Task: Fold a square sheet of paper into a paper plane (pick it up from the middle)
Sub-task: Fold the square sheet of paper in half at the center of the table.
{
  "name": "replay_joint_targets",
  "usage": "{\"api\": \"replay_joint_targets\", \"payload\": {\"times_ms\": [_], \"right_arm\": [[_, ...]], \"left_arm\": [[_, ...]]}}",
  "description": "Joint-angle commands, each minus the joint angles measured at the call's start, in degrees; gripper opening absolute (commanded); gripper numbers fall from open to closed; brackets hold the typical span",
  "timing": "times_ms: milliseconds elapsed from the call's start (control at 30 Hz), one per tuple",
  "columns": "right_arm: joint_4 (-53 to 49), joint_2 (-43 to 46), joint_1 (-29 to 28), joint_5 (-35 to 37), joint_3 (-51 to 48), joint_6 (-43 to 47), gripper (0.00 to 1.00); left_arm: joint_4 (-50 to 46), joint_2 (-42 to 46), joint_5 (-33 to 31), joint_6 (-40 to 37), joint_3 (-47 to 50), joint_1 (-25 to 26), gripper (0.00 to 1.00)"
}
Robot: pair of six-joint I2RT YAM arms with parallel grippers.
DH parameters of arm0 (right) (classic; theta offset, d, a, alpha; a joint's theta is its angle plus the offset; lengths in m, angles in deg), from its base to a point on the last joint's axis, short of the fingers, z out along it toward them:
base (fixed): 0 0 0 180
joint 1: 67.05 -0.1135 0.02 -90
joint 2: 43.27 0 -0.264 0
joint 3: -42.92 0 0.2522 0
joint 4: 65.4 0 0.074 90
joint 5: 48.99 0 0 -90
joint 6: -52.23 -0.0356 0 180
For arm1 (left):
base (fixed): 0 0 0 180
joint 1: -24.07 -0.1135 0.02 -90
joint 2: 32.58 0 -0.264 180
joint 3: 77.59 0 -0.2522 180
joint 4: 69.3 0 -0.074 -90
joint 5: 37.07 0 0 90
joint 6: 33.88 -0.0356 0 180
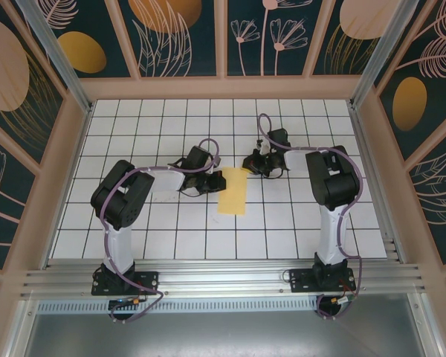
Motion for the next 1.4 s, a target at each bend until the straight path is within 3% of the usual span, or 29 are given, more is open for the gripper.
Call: {"api": "replay_joint_targets", "payload": {"times_ms": [0, 267, 567, 767, 933, 1167, 1367], "right_arm": [[-1.8, -0.7, 0.7, 1.0, 0.3, -0.4, 0.01], [-3.0, 1.2, 1.0, -0.6, 2.5, -0.7, 0.01], [-4.0, -4.1, 1.3, 2.5, 1.4, -3.0, 0.02], [-9.5, 0.2, 1.3, 5.4, 4.7, -2.4, 0.03], [-9.0, 9.5, 1.2, 12.7, 3.3, -3.4, 0.06], [1.9, 25.5, -0.8, 20.1, -12.5, -5.5, 0.12], [3.8, 39.8, -7.9, 33.8, -22.2, -3.7, 0.14]], "left_arm": [[-7.1, -4.2, -4.1, -1.7, 1.4, 0.2, 0.0], [-6.9, -3.9, -4.2, -1.7, 1.9, 0.2, 0.0], [-6.6, -3.8, -4.1, -1.5, 1.4, 0.2, 0.0], [-6.8, -3.3, -3.9, -1.4, 0.6, 0.2, 0.0], [-7.4, -2.4, -1.9, -2.0, -1.9, 0.2, 0.0], [-8.4, 3.7, -2.1, -2.2, -4.3, 0.2, 0.15], [-6.2, 12.1, -5.6, -1.7, 0.5, 0.2, 0.28]]}}
